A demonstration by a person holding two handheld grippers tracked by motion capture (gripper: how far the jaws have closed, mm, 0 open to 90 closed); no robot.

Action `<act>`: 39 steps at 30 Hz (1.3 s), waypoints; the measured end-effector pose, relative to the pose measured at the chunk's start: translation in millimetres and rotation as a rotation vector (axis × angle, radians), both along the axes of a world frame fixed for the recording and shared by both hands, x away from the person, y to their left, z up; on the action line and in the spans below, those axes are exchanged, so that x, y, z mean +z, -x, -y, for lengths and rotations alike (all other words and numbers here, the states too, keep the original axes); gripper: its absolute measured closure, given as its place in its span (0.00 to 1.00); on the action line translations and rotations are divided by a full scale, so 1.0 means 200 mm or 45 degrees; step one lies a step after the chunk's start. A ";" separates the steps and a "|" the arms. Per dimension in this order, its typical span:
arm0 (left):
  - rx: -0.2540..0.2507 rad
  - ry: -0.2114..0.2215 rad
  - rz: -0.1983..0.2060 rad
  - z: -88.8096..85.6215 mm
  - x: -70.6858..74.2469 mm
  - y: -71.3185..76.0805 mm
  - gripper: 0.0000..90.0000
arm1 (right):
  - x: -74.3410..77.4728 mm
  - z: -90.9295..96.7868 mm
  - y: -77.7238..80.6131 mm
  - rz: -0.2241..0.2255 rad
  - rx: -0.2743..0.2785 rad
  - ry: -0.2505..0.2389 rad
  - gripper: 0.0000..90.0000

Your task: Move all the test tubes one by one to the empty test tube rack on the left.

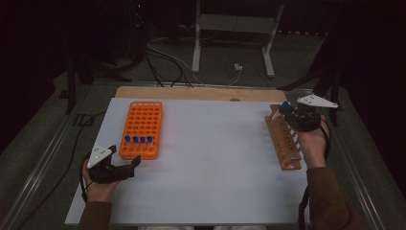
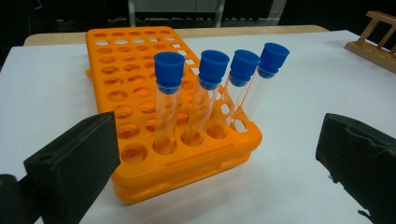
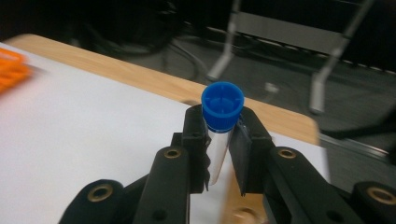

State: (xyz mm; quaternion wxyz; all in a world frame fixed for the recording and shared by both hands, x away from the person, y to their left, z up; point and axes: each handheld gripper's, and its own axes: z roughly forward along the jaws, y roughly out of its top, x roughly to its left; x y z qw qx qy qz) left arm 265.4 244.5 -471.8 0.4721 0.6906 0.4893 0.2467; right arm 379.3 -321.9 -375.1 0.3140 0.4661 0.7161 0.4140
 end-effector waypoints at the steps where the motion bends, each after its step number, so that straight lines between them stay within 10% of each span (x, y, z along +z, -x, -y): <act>1: -0.002 -0.003 0.002 0.00 0.00 0.00 0.01 | 0.00 -0.02 0.01 0.002 0.024 -0.009 0.86; 20: -0.118 -0.140 0.103 0.19 0.12 0.06 0.01 | -0.03 -0.51 0.11 -0.049 0.441 -0.125 0.85; 39: -0.319 -0.209 0.106 0.58 0.20 -0.02 0.06 | -0.04 -0.96 0.21 -0.147 0.720 -0.029 0.85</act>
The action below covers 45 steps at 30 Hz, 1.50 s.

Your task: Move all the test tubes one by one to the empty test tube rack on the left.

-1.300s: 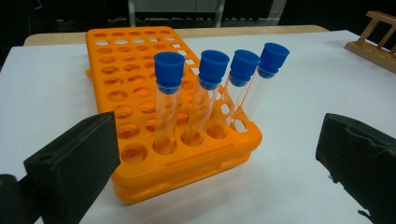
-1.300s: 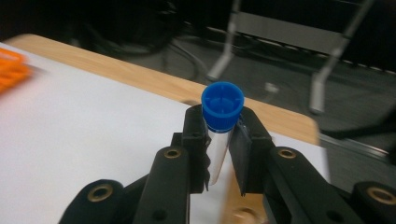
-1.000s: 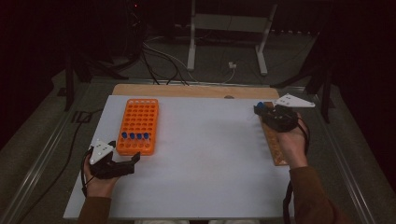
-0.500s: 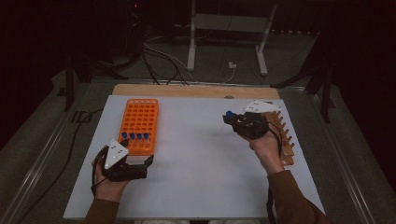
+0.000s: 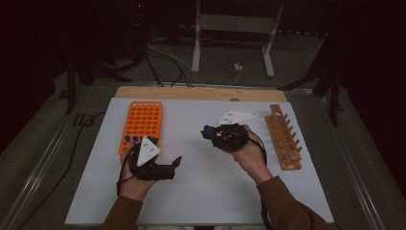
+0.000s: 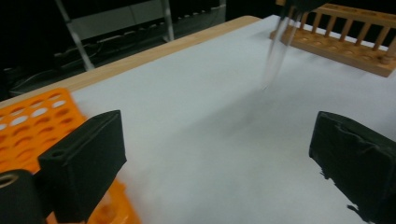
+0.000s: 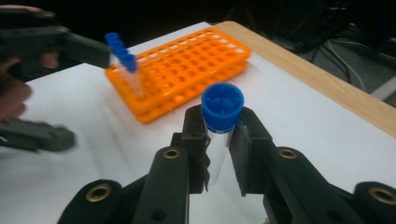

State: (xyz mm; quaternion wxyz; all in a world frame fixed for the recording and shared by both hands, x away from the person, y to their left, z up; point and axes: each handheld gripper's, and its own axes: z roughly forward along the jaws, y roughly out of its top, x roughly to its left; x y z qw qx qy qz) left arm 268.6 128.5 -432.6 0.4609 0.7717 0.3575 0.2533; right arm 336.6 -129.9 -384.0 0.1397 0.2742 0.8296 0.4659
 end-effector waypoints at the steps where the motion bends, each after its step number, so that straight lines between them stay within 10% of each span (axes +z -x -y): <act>1: -0.004 -0.008 0.003 0.02 0.00 0.00 0.07 | 0.00 -0.02 0.01 -0.006 0.013 -0.002 0.85; 24: -0.072 0.045 0.040 0.14 0.01 -0.04 0.84 | -0.01 -0.22 0.06 -0.090 0.160 -0.078 0.85; 33: -0.083 0.042 0.060 0.15 0.01 -0.04 0.86 | 0.00 -0.20 0.06 -0.097 0.180 -0.101 0.83; 45: -0.005 0.087 0.038 0.03 0.02 -0.06 0.87 | 0.00 -0.10 0.05 -0.092 0.116 -0.106 0.35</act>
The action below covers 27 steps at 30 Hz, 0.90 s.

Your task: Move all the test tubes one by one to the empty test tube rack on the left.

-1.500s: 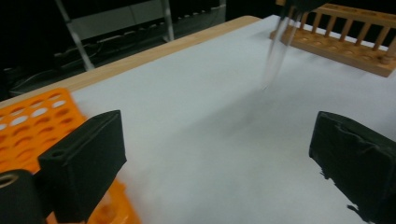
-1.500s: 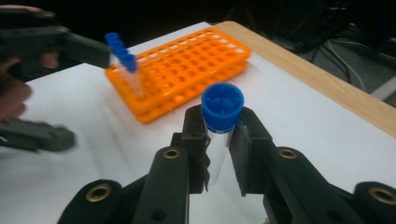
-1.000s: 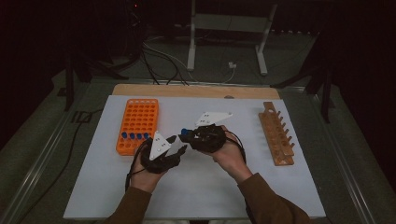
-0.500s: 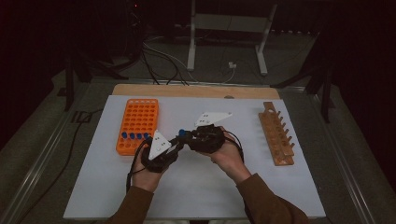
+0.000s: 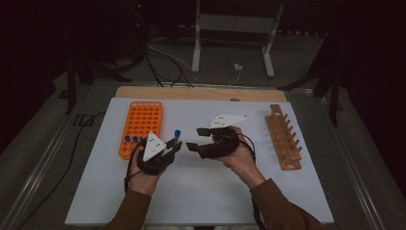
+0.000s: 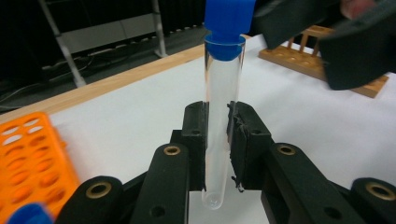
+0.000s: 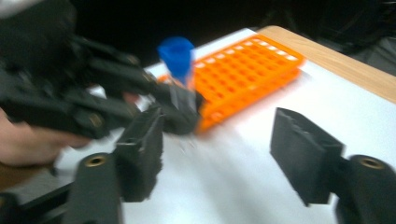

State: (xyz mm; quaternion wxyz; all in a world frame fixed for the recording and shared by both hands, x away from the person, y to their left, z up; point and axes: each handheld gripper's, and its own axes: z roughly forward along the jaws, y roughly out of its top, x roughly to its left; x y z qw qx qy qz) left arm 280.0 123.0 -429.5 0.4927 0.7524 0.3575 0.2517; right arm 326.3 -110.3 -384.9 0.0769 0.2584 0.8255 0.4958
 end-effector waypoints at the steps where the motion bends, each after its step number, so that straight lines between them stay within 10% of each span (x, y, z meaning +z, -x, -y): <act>1: 0.004 -0.005 0.001 -0.02 0.00 0.00 0.87 | 0.00 0.01 0.00 0.013 -0.021 0.017 0.30; 27: 0.271 0.063 0.001 -0.47 0.03 0.04 0.87 | -0.08 0.29 0.01 0.060 -0.302 0.076 0.05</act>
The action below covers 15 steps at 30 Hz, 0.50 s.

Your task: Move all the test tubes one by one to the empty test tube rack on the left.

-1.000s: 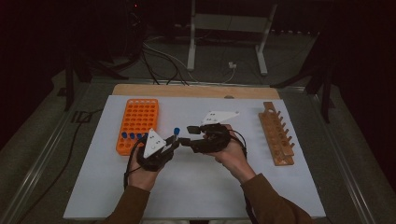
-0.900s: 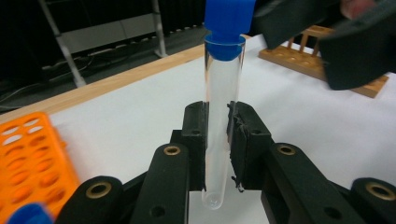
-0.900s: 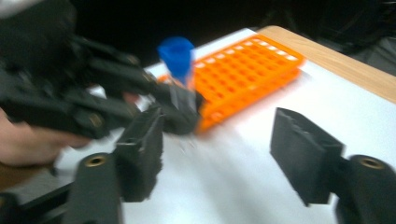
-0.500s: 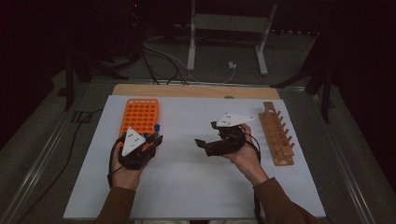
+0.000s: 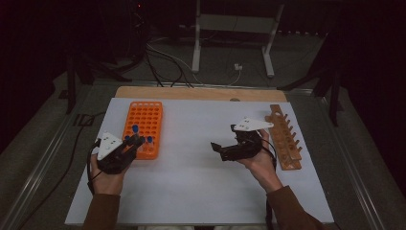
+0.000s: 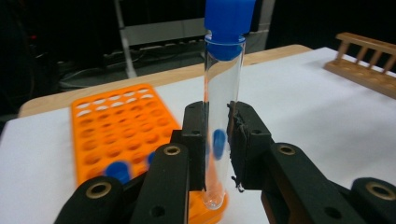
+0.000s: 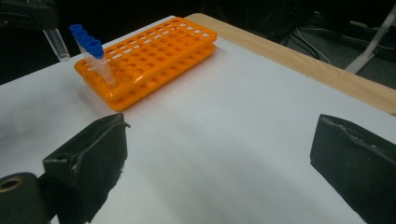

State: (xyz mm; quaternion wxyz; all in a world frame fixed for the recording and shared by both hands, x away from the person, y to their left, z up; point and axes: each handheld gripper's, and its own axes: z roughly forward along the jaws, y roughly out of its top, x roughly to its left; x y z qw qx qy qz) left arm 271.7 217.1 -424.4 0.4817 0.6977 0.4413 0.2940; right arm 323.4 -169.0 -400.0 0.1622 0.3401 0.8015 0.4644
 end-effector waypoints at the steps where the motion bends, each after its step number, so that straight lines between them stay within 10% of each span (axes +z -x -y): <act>1: 0.008 0.004 0.001 -0.01 0.00 0.00 0.87 | -0.01 0.01 0.00 -0.005 -0.008 -0.007 0.05; 15: 0.180 0.017 0.000 -0.19 -0.06 0.01 0.87 | -0.02 0.08 0.02 -0.006 -0.022 -0.035 0.05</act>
